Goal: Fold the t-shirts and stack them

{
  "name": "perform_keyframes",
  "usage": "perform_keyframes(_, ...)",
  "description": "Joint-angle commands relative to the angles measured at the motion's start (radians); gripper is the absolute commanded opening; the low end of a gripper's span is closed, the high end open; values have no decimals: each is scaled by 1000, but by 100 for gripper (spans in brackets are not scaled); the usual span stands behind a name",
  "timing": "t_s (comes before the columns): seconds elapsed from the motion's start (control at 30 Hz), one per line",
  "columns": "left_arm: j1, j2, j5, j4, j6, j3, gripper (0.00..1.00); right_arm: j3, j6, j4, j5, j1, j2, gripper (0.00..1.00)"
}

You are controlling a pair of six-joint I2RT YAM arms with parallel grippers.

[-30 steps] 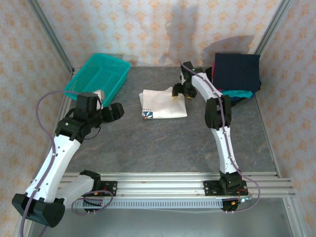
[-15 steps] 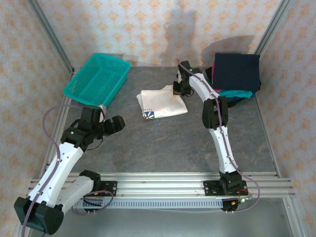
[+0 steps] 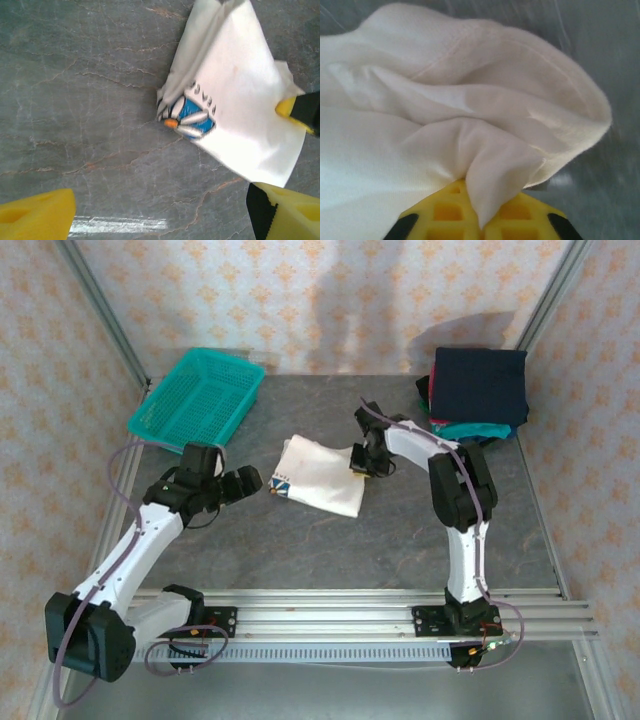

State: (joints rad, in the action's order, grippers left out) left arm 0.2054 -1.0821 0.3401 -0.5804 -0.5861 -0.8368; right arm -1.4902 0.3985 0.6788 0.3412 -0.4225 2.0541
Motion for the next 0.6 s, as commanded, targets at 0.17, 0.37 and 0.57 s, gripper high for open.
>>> perform_keyframes(0.17,19,-62,29,66,7,-42,89,1,23,29,-69,-2,-25,53)
perform_keyframes(0.37,19,-41,12,54,13,-29,89,-112,-63,172,-139,-3,8,59)
perform_keyframes(0.57,19,-21,-1,43,12,-10,89,-178,-143,207,-111,-4,82,62)
